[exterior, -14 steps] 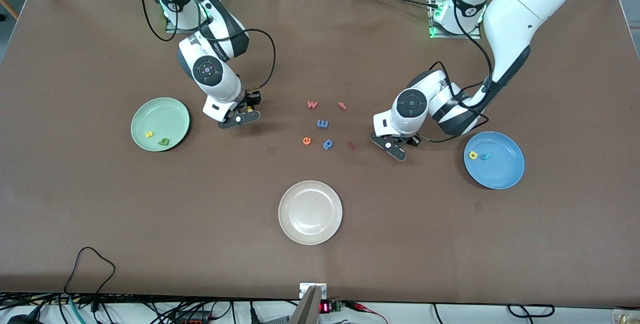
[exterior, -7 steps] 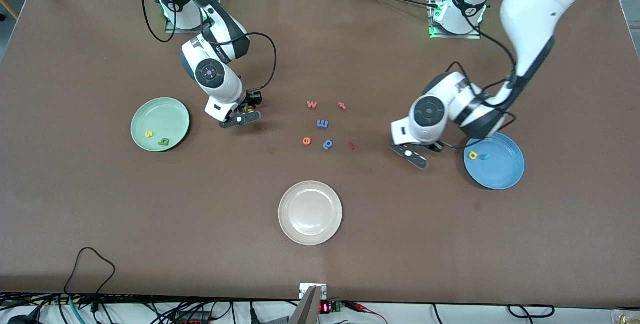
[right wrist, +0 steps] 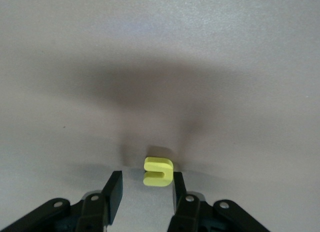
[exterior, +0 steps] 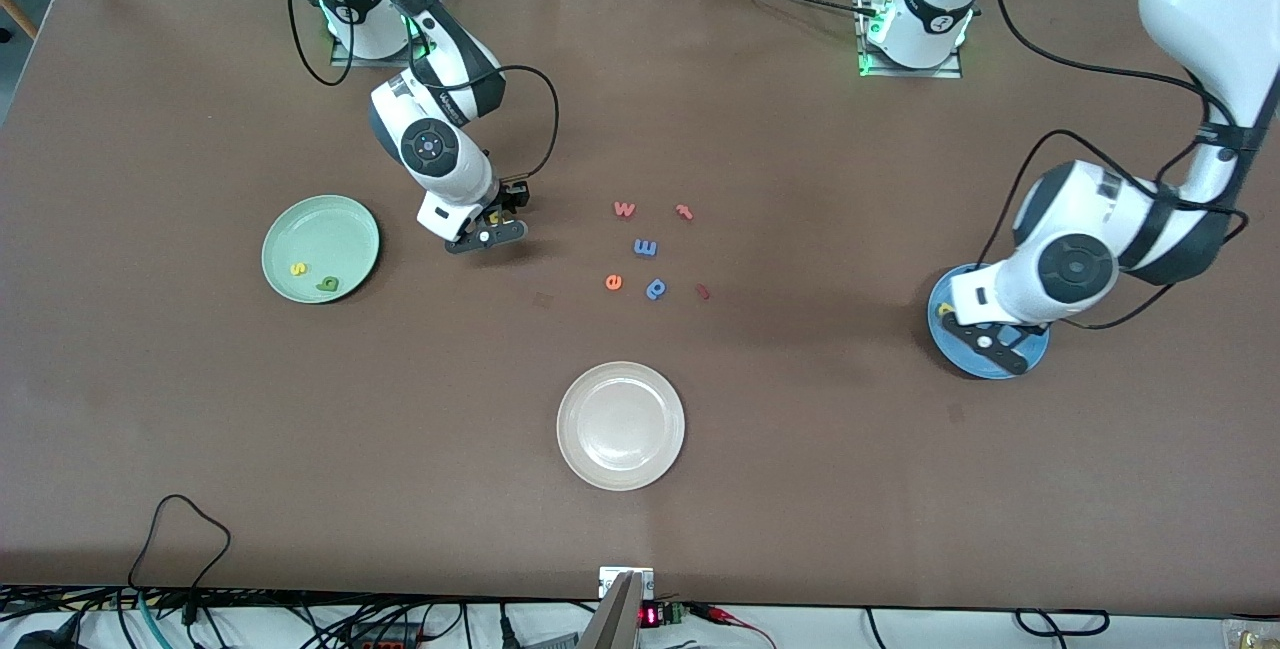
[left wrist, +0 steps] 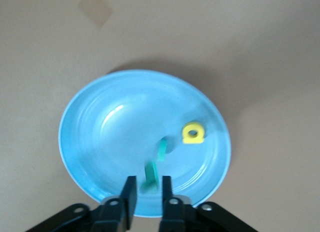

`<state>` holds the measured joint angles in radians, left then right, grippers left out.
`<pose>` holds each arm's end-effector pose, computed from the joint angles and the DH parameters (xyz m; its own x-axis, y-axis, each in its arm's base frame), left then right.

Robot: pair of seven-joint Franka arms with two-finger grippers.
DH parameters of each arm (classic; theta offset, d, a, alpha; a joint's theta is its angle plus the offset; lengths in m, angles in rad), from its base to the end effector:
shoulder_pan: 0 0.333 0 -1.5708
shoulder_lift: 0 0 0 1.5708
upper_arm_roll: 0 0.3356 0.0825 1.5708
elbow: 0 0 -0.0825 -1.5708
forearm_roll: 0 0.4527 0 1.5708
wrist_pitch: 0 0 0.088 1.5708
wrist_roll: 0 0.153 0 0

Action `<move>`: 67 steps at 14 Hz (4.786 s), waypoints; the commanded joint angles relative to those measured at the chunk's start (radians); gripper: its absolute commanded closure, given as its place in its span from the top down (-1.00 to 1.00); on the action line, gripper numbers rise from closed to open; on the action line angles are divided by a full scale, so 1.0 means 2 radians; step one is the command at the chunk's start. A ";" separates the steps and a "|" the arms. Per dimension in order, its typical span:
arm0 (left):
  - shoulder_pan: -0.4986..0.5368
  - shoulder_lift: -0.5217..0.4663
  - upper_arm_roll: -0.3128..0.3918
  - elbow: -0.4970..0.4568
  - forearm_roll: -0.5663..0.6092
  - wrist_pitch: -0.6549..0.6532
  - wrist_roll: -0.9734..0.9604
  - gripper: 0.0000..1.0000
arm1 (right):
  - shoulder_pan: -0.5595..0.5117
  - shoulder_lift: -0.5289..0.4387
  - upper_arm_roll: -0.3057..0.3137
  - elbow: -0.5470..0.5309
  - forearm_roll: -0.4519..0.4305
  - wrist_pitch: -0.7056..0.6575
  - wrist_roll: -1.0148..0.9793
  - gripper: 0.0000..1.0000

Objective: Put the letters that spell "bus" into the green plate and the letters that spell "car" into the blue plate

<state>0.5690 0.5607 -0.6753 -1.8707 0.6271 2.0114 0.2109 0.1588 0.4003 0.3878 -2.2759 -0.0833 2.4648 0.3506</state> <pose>0.6573 -0.0098 0.1774 0.7762 -0.5615 -0.2868 -0.6025 -0.7945 -0.0753 0.4561 0.2992 0.0913 0.9480 0.2478 -0.1997 0.2444 -0.9688 -0.0419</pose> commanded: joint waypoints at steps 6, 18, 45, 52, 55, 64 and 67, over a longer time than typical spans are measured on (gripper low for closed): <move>0.005 -0.015 -0.052 0.007 -0.005 -0.026 -0.001 1.00 | 0.005 0.005 -0.011 -0.003 -0.001 0.008 0.013 -0.03; 0.013 -0.028 -0.088 0.306 -0.094 -0.377 -0.079 1.00 | 0.005 0.009 -0.013 -0.002 -0.003 0.020 0.013 -0.20; -0.294 -0.291 0.337 0.119 -0.303 -0.244 -0.076 1.00 | -0.185 -0.075 -0.103 0.010 -0.007 -0.036 -0.276 1.00; -0.295 -0.289 0.328 0.120 -0.304 -0.234 -0.073 1.00 | -0.166 -0.131 -0.103 0.210 0.014 -0.299 -0.271 1.00; -0.294 -0.286 0.328 0.120 -0.324 -0.222 -0.077 1.00 | -0.156 -0.142 -0.103 0.302 0.013 -0.387 -0.273 1.00; -0.295 -0.272 0.313 0.143 -0.317 -0.200 -0.078 1.00 | -0.057 -0.166 -0.195 0.353 0.019 -0.473 -0.248 1.00; -0.295 -0.271 0.313 0.142 -0.316 -0.178 -0.076 1.00 | -0.053 -0.190 -0.195 0.320 0.019 -0.472 -0.234 1.00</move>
<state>-0.0201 -0.0027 -0.0490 -1.6180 0.0030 1.6530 0.0563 0.0407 0.0724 0.0138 -1.5818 -0.0607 1.5265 -0.1371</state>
